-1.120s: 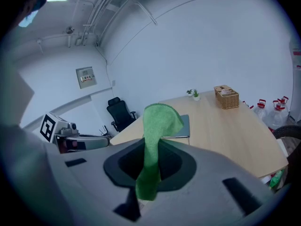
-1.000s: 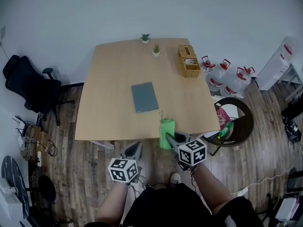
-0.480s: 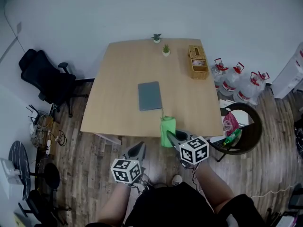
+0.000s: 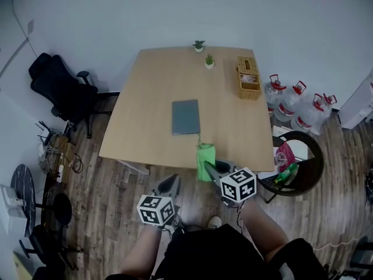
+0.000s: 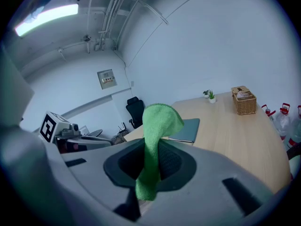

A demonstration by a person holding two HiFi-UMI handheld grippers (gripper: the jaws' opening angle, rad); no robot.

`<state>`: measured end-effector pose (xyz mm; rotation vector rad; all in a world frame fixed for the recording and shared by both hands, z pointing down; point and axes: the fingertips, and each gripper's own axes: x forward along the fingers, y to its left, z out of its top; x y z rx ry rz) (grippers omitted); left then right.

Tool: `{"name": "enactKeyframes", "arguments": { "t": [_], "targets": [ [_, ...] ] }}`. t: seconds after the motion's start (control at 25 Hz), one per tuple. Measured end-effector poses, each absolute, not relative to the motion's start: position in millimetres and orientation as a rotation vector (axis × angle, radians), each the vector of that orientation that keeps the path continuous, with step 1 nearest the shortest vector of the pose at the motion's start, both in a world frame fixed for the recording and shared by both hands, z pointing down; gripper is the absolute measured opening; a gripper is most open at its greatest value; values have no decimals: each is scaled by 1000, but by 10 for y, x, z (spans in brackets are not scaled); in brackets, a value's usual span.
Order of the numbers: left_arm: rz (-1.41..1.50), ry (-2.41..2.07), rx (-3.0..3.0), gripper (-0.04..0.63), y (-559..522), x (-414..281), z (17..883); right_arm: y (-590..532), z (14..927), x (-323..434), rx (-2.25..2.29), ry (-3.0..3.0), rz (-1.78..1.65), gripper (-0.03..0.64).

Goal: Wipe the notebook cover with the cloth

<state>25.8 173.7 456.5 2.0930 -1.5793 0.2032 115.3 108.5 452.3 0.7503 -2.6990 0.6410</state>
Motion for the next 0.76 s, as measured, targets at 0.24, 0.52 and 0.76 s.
{"name": "enactKeyframes", "arguments": {
  "t": [0.24, 0.52, 0.76],
  "targets": [
    [184, -1582, 2085, 12, 1707, 280, 4591, 1082, 4571, 1169, 737, -2689, 639, 55],
    [166, -1576, 2083, 11, 1655, 259, 4609, 1079, 4564, 1148, 732, -2682, 625, 55],
    [157, -1562, 2087, 12, 1579, 210, 4614, 1021, 4556, 1097, 743, -2677, 625, 55]
  ]
}}
